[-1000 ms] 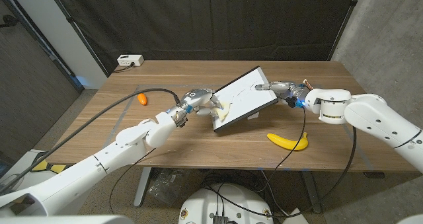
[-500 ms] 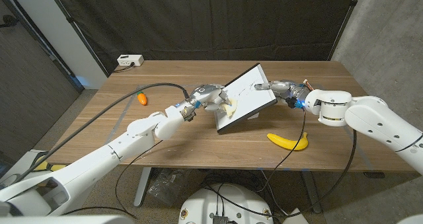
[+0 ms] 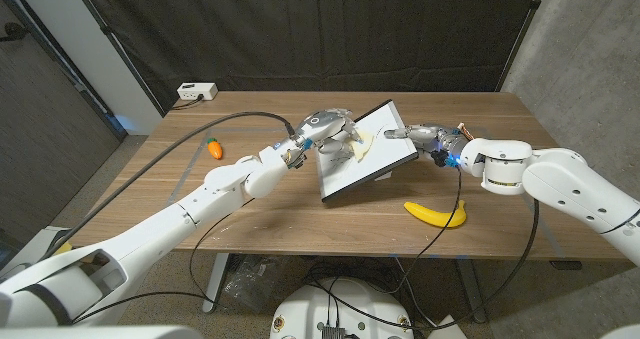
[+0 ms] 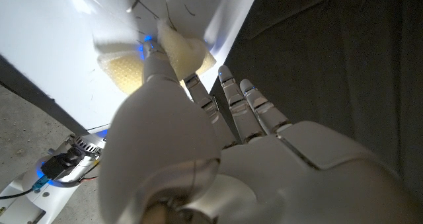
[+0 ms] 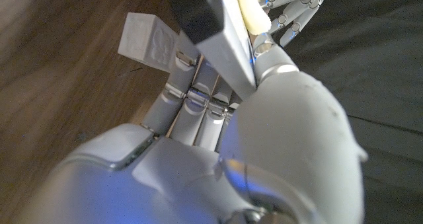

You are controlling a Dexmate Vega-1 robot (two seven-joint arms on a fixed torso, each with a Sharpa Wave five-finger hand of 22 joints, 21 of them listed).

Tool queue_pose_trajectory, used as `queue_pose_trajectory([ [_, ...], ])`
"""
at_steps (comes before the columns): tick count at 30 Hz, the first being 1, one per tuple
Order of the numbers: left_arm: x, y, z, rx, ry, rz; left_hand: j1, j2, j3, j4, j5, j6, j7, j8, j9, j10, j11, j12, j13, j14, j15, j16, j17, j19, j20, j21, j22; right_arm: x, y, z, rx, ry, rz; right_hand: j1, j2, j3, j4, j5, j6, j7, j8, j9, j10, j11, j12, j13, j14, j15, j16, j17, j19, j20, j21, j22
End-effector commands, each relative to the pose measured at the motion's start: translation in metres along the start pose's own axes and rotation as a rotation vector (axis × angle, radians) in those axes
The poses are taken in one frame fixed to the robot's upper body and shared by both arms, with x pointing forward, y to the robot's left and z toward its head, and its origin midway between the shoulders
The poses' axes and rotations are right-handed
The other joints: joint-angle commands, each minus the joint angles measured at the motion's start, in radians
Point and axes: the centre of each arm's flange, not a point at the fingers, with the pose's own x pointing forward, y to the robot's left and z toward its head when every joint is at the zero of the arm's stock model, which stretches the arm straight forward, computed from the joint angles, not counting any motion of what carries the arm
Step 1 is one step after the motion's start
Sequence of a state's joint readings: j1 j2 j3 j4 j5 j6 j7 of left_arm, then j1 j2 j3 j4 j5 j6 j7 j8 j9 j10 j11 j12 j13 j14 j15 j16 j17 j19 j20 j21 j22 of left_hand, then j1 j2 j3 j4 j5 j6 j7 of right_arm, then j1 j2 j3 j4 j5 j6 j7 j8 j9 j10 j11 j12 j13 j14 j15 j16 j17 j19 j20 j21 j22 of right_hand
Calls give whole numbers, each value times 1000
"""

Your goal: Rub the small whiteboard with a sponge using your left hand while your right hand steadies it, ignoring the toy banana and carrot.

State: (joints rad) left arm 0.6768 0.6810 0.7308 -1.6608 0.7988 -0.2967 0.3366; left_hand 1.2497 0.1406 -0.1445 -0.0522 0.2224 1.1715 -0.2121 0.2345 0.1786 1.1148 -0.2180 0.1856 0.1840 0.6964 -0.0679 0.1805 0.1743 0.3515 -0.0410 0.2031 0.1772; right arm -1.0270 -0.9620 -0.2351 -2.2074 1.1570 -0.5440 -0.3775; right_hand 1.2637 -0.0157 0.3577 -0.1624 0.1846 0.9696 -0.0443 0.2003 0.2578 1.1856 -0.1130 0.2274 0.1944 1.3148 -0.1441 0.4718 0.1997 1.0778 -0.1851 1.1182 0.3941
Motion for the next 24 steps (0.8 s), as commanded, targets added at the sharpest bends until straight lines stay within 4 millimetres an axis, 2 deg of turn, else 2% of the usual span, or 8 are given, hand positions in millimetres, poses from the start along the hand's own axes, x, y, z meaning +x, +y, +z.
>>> queue_pose_trajectory([
  [1, 1, -2, 1, -14, -4, -6, 2, 5, 1, 3, 7, 7, -3, 5, 6, 5, 1, 1, 2, 4, -144, 4, 3, -2, -62, 2, 3, 0, -3, 1, 0, 6, -12, 102, 112, 2, 2, 7, 4, 0, 5, 4, 5, -6, 4, 2, 85, -87, 4, 1, 2, -43, 9, 3],
  [12, -37, -18, -8, -39, 90, -92, 2, 5, 0, 4, 8, 7, -3, 4, 6, 6, 1, 0, 2, 2, -143, 4, 3, -3, -61, 2, 3, 5, -7, 7, -3, 3, -10, 102, 112, 4, 2, 7, 4, -1, 5, 4, 6, -3, 5, 2, 86, -87, 5, 2, 0, -43, 11, 1],
  [24, -59, -20, -16, -68, 167, -101, 0, 3, -1, 6, 8, 10, -2, 4, 6, 4, 1, -1, 2, 0, -142, 3, 3, -4, -59, 1, 3, 10, -6, 11, -11, 2, -8, 101, 112, 7, 2, 7, 5, 1, 6, 5, 7, -5, 5, 2, 85, -87, 6, 2, -1, -43, 14, 0],
])
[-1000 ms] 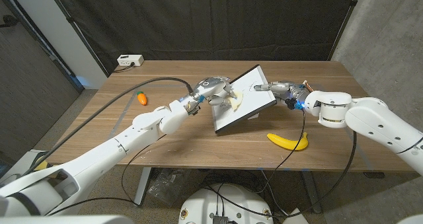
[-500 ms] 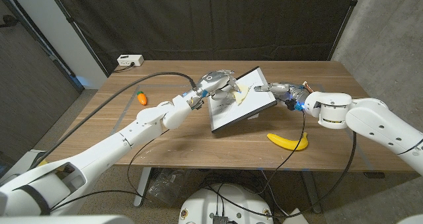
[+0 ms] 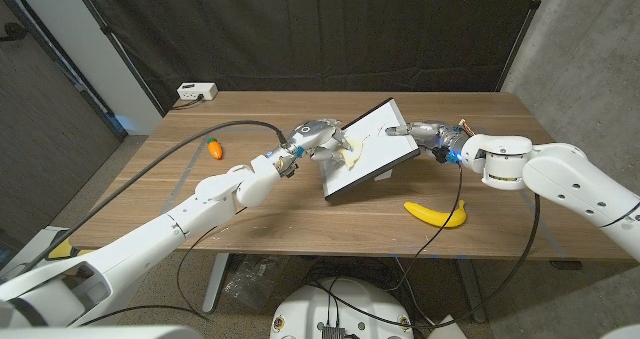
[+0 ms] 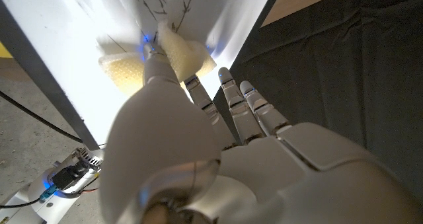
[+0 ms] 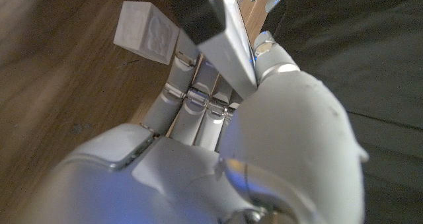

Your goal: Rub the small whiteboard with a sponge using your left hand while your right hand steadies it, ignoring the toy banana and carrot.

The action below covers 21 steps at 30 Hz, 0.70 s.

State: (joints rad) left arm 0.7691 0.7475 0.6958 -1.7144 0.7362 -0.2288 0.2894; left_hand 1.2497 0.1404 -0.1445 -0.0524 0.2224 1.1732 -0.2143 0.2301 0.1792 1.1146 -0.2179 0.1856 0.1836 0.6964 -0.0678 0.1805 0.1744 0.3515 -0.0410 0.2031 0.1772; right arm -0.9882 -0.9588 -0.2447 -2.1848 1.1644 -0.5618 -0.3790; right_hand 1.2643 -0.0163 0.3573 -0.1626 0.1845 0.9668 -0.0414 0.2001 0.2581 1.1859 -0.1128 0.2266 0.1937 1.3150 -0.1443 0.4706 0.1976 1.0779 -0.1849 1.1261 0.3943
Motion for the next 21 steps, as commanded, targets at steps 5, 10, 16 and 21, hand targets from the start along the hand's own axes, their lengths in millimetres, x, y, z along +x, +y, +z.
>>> queue_pose_trajectory([
  [5, -29, -6, -9, -28, 88, -27, 0, 3, -1, 7, 8, 9, 0, 8, 5, 5, 2, 0, 2, -1, -142, 3, 3, -6, -56, 1, 3, 7, 0, 4, -9, 8, 8, 101, 113, 8, 2, 7, 5, -4, 5, 5, 7, -6, 5, 3, 85, -87, 7, 4, -1, -43, 8, 0],
  [10, -36, -6, -8, -21, 106, -37, 0, 4, -1, 8, 8, 10, -1, 7, 5, 6, 2, 0, 2, -2, -143, 3, 3, -9, -64, -1, 3, 11, 0, 4, -4, 38, 31, 101, 113, 9, 1, 7, 5, -4, 4, 4, 7, -2, 5, 3, 85, -87, 8, 4, -2, -43, 8, -1],
  [16, -40, -5, -8, -22, 118, -40, 0, 4, -1, 8, 8, 12, 0, 7, 5, 7, 2, 0, 2, -2, -144, 4, 3, -10, -66, -1, 3, 12, 0, 3, 6, 48, 47, 102, 113, 11, 1, 8, 7, -1, 4, 3, 5, -3, 5, 3, 85, -87, 7, 2, -2, -44, 10, 1],
  [21, -33, -5, -5, -19, 97, -28, 0, 4, -1, 9, 9, 12, 0, 7, 5, 7, 1, 0, 2, -2, -144, 4, 3, -10, -65, -1, 3, 12, 0, 2, 15, 50, 52, 104, 113, 13, 0, 8, 7, 2, 5, 4, 5, 0, 5, 3, 85, -87, 6, 2, -3, -44, 10, 0],
])
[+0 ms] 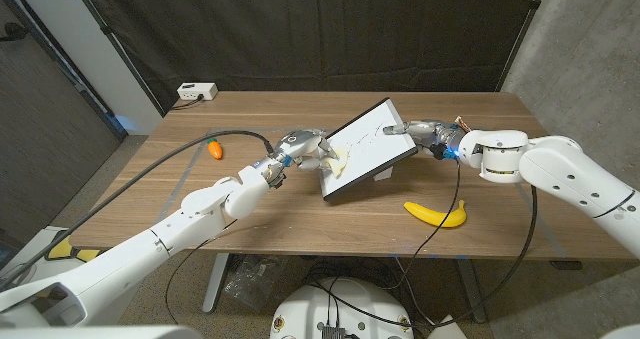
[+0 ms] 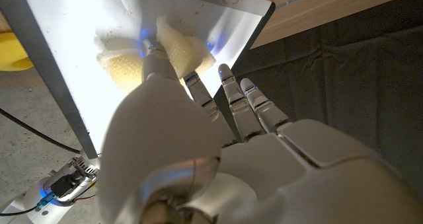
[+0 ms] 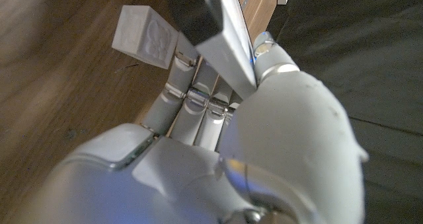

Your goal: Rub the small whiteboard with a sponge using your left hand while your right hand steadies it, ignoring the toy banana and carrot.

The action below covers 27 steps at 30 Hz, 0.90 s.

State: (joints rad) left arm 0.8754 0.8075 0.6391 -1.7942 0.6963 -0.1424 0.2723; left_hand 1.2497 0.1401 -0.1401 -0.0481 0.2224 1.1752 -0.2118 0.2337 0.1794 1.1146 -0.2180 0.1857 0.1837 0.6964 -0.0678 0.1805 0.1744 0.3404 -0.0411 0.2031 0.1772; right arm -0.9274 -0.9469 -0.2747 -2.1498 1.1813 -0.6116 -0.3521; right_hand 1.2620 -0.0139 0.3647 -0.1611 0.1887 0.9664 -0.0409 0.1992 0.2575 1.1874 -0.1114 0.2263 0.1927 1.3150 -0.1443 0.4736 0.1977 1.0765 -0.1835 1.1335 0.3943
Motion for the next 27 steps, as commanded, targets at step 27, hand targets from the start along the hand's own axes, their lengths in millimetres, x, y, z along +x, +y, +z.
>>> queue_pose_trajectory([
  [27, 74, 7, 30, 3, -191, 106, 5, 5, -3, 4, 9, 8, -3, 0, 5, 4, 1, -1, 3, -3, -145, 4, 3, 1, -62, 0, 2, -6, 1, -7, 46, 48, 51, 123, 112, 17, -5, 5, 3, 8, 6, 5, 1, 4, 5, 4, 89, -87, 12, 1, 10, -46, 9, 4],
])
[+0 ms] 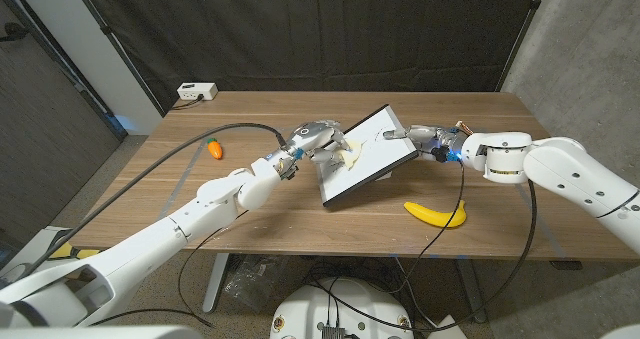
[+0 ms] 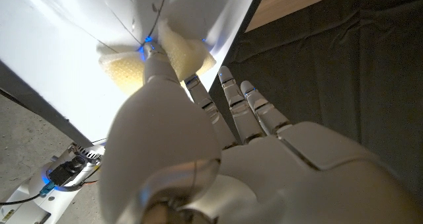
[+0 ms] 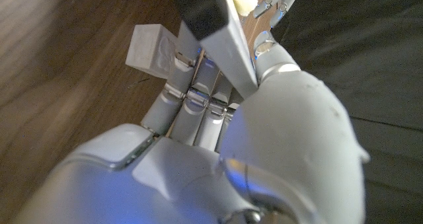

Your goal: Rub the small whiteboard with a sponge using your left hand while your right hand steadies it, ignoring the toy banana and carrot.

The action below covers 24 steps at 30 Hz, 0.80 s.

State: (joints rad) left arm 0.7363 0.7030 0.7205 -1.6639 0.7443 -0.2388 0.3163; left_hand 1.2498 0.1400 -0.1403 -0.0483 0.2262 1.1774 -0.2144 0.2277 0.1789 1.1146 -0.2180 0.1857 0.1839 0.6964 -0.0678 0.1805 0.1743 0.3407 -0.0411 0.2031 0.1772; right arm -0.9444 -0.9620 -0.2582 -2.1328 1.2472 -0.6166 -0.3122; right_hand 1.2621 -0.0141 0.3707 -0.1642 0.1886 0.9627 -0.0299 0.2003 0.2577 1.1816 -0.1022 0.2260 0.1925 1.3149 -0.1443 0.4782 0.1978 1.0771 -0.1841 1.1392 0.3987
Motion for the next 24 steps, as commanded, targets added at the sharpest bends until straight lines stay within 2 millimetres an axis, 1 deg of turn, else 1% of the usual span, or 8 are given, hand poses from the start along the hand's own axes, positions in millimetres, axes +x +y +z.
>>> queue_pose_trajectory([
  [1, 32, 3, 14, -7, -89, 47, 5, 5, -3, 4, 5, 5, 0, 6, 5, 4, 1, -1, 3, -3, -145, 4, 3, 1, -62, 0, 2, -3, 3, 1, -5, 11, 3, 123, 112, 11, -2, 5, 6, -3, 5, 5, 7, -5, 5, 4, 89, -87, 7, 1, 9, -45, 3, -1],
  [6, 32, 2, 16, -9, -93, 41, 6, 6, -2, 5, 5, 3, -1, 5, 5, 3, 2, -1, 3, -2, -145, 4, 3, 1, -62, 0, 2, -2, 4, 2, -5, 14, 3, 123, 113, 12, -1, 5, 9, -4, 6, 6, 7, -3, 5, 4, 89, -87, 8, 0, 10, -45, 2, -3],
  [24, 13, -1, 17, -25, -57, 37, 8, 7, -1, 6, 5, 2, -1, 3, 6, 1, 2, -1, 3, -3, -145, 4, 3, 0, -63, 0, 2, 0, 7, 2, -7, 18, 4, 123, 111, 14, 1, 5, 7, -3, 5, 5, 6, -5, 6, 4, 89, -87, 9, -1, 12, -45, 3, -7],
])
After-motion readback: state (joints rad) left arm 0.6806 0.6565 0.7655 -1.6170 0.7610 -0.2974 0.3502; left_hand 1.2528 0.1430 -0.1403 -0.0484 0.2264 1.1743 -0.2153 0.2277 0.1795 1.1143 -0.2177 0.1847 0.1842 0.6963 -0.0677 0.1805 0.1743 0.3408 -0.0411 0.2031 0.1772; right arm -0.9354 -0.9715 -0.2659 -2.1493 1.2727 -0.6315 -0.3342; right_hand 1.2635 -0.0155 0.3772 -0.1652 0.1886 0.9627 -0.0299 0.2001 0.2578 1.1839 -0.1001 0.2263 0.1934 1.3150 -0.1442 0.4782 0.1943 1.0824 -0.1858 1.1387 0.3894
